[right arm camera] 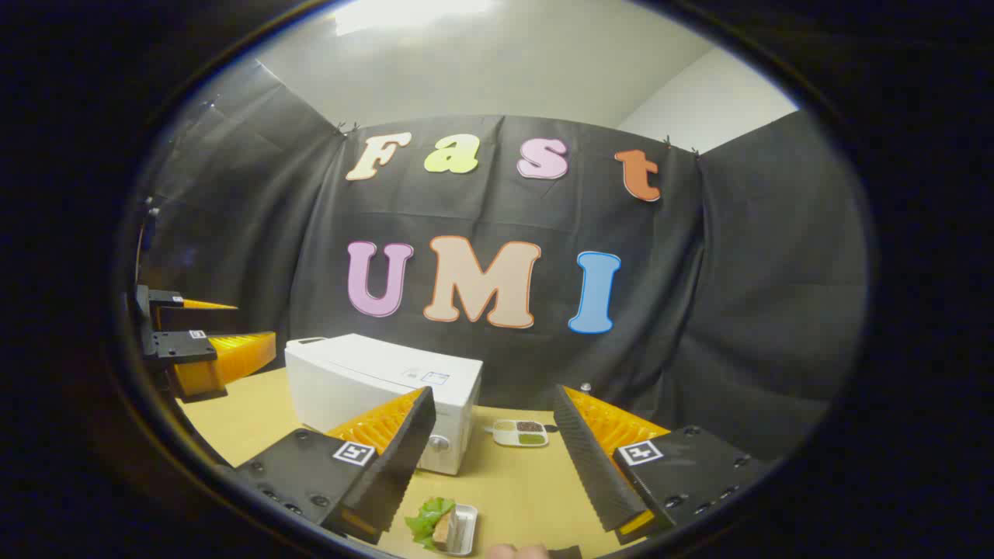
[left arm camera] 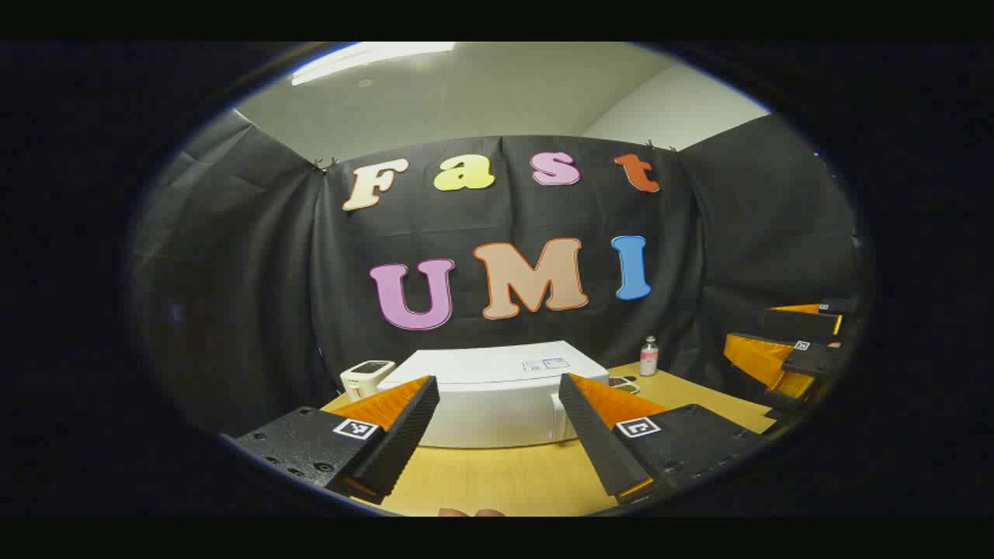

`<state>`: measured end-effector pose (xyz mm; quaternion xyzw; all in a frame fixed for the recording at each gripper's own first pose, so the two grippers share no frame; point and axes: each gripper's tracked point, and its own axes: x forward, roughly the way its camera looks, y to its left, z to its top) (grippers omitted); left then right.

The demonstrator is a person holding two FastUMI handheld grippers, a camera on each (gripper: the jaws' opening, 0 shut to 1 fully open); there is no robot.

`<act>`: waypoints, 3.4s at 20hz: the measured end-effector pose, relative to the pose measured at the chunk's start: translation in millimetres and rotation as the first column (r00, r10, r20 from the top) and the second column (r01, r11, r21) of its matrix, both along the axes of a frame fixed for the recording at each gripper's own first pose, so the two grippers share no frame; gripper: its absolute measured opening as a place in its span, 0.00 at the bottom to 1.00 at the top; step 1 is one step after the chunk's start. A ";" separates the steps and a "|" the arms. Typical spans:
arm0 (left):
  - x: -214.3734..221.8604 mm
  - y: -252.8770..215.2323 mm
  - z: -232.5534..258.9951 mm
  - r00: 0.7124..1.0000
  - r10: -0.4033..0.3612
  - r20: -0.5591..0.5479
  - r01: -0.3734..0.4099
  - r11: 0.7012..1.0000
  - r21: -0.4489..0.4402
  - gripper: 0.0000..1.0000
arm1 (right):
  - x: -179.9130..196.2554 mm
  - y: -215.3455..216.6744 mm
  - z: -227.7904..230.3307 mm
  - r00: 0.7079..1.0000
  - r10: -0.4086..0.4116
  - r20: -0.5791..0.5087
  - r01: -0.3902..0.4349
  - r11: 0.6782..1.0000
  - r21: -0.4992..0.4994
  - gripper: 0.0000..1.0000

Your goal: Open the microwave oven with the left hand, put the food in, and close the microwave oven.

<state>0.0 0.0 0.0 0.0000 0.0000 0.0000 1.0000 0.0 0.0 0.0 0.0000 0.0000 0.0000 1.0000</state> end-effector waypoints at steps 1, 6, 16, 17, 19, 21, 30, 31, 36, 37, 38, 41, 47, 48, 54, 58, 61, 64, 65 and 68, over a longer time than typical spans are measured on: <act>-0.3 0.2 0.9 1.000 -0.002 -0.001 0.002 1.000 0.000 0.95 | -0.6 -0.6 0.8 1.000 0.000 0.003 0.000 1.000 0.001 0.97; -1.9 0.5 -0.8 1.000 0.001 0.001 -0.001 1.000 0.005 0.95 | -0.3 -2.9 0.3 1.000 -0.004 0.002 0.004 1.000 -0.001 0.97; -10.9 -0.2 -3.8 1.000 -0.004 -0.004 0.004 1.000 -0.002 0.95 | -9.6 -8.6 7.6 1.000 -0.016 0.015 0.016 1.000 0.008 0.97; -12.0 -1.8 -3.3 1.000 -0.007 -0.002 0.007 1.000 0.002 0.95 | -11.1 -9.5 6.3 1.000 -0.018 0.014 0.018 1.000 0.012 0.97; -14.1 -3.5 -4.7 1.000 -0.014 -0.005 0.014 1.000 0.006 0.95 | -13.1 -9.5 6.4 1.000 -0.022 0.016 0.021 1.000 0.021 0.97; -16.6 -6.0 -4.9 1.000 -0.019 -0.008 0.019 1.000 0.005 0.95 | -14.8 -11.5 5.8 0.999 -0.030 0.014 0.030 0.999 0.021 0.97; -16.4 -9.6 -16.8 0.999 -0.026 -0.033 0.026 1.000 -0.004 0.97 | -26.2 -14.6 6.7 0.999 -0.040 0.011 0.040 0.999 0.016 0.97; -14.5 -9.5 -19.9 0.999 -0.025 -0.036 0.024 1.000 -0.006 0.98 | -27.4 -16.2 4.6 0.999 -0.040 0.008 0.040 0.999 0.013 0.97; -4.3 -24.5 -37.4 0.997 -0.052 -0.054 0.044 0.989 -0.141 0.98 | -28.1 -26.9 9.1 0.999 -0.053 0.009 0.053 0.999 0.001 0.97; -1.7 -23.1 -47.4 0.996 -0.049 -0.079 0.038 0.990 -0.136 0.98 | -28.8 -28.6 8.7 0.999 -0.054 0.006 0.054 0.999 0.002 0.97; 1.8 -22.6 -55.0 0.995 -0.046 -0.092 0.034 0.991 -0.128 0.98 | -29.5 -30.6 8.8 0.998 -0.055 0.002 0.055 0.998 0.000 0.97; 19.2 -24.6 -69.2 0.994 -0.048 -0.100 0.035 0.992 -0.121 1.00 | -31.3 -38.9 2.9 0.998 -0.059 -0.022 0.058 0.998 -0.033 0.96; 74.9 -47.2 -103.6 0.990 -0.073 -0.118 0.056 0.989 -0.140 1.00 | -44.0 -58.9 -8.5 0.992 -0.090 -0.086 0.086 0.995 -0.048 0.97; 85.6 -52.6 -110.8 0.989 -0.079 -0.124 0.062 0.990 -0.130 0.98 | -46.7 -63.1 -10.3 0.991 -0.098 -0.095 0.094 0.994 -0.047 0.96; 137.0 -69.4 -157.1 0.983 -0.084 -0.165 0.075 0.995 -0.060 0.98 | -58.2 -88.9 -21.5 0.976 -0.160 -0.149 0.157 0.987 -0.035 0.96; 163.5 -85.8 -182.8 0.976 -0.101 -0.195 0.095 0.995 -0.042 0.98 | -63.4 -102.8 -23.5 0.965 -0.208 -0.159 0.198 0.977 -0.075 0.97; 178.9 -90.8 -196.4 0.973 -0.097 -0.211 0.092 0.995 -0.033 0.98 | -65.0 -109.0 -27.4 0.958 -0.227 -0.176 0.216 0.973 -0.084 0.97; 187.8 -95.4 -209.3 0.968 -0.096 -0.233 0.088 0.995 -0.047 0.98 | -65.3 -113.7 -26.4 0.954 -0.243 -0.177 0.227 0.968 -0.105 0.97; 189.4 -95.4 -214.1 0.966 -0.093 -0.242 0.084 0.995 -0.047 0.96 | -64.9 -113.8 -24.8 0.954 -0.244 -0.173 0.227 0.968 -0.111 0.97; 190.3 -102.0 -228.7 0.956 -0.108 -0.273 0.092 0.993 -0.073 0.91 | -62.9 -115.1 -23.3 0.954 -0.246 -0.170 0.227 0.966 -0.123 0.97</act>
